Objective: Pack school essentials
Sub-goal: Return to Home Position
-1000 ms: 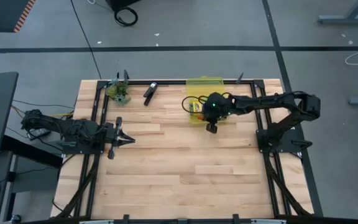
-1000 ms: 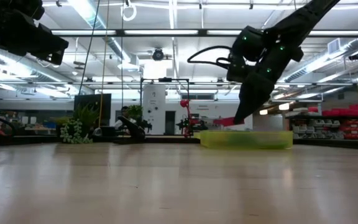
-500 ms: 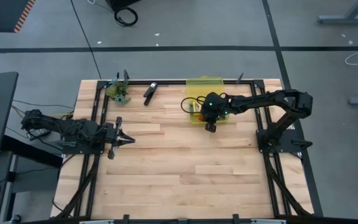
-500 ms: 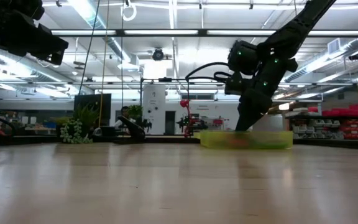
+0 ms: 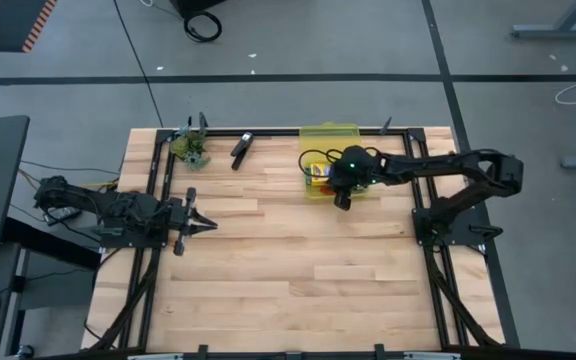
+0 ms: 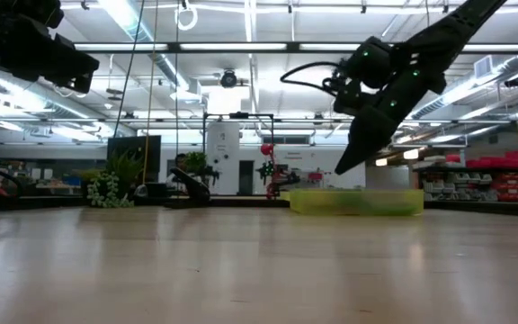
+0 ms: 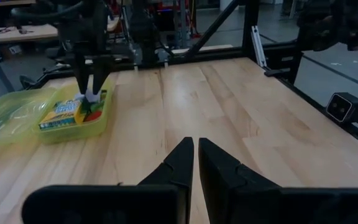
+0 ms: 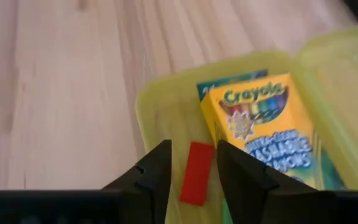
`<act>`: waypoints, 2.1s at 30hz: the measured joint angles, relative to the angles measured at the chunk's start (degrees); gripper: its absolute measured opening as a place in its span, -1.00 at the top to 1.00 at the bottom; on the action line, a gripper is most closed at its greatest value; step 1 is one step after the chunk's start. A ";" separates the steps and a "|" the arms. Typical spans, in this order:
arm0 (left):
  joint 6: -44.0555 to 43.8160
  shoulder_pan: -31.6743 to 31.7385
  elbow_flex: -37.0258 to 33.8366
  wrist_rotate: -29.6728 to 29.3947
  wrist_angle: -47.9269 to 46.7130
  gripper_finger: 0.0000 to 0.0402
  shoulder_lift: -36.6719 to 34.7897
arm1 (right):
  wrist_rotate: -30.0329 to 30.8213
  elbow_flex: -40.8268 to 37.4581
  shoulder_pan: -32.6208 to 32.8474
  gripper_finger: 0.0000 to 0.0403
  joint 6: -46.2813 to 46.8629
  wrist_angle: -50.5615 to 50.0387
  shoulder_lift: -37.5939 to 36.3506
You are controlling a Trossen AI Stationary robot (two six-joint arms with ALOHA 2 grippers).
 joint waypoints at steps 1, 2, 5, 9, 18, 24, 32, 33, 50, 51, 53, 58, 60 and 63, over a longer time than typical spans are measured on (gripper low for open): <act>0.20 0.02 0.00 -0.07 0.00 0.83 -0.12 | 0.00 -0.95 0.00 0.34 0.26 1.31 -0.91; 0.69 0.02 0.00 -0.47 0.02 0.83 -0.35 | 0.00 -2.04 0.00 0.34 0.44 2.87 -2.04; 0.91 0.02 0.00 -1.31 0.26 0.83 -1.77 | 0.00 -5.50 0.00 0.34 1.28 7.34 -5.97; 1.18 0.02 -0.54 -1.32 1.54 0.84 -3.75 | -0.05 -10.39 0.00 0.34 2.64 11.83 -12.93; 1.66 5.62 -6.69 -2.88 9.37 0.96 -4.93 | 1.05 -20.78 0.02 0.34 6.86 21.35 -31.71; 2.75 12.04 -6.58 -2.89 8.59 0.96 -7.94 | 3.12 -26.79 0.02 0.34 8.82 26.21 -41.24; 0.92 16.89 -6.58 -1.09 2.08 0.97 -12.56 | 4.55 -33.92 0.00 0.34 9.85 31.47 -50.54; 0.75 17.18 -6.58 -1.07 1.13 0.98 -13.27 | 4.55 -34.88 0.00 0.34 9.86 32.46 -51.91; -4.23 15.48 -6.60 -0.85 1.09 0.97 -13.20 | 8.81 -39.39 6.82 0.41 12.91 34.24 -59.99; -4.55 14.96 -6.60 -0.87 1.10 0.97 -13.20 | 8.93 -39.39 8.38 0.44 13.18 34.48 -59.99; -4.83 13.87 -6.60 -1.49 1.08 0.98 -13.20 | 10.74 -39.39 12.12 0.52 13.55 34.47 -59.99; -4.87 11.15 -6.60 -4.61 0.99 0.97 -13.20 | 21.12 -39.37 22.58 0.69 12.51 32.85 -59.88; -5.94 10.46 -6.60 -4.72 0.20 0.96 -13.20 | 21.85 -39.31 25.62 0.74 12.25 30.96 -60.00; -8.91 10.17 -6.40 -4.65 -1.19 0.96 -13.17 | 25.50 -39.24 27.59 0.80 15.06 21.25 -60.23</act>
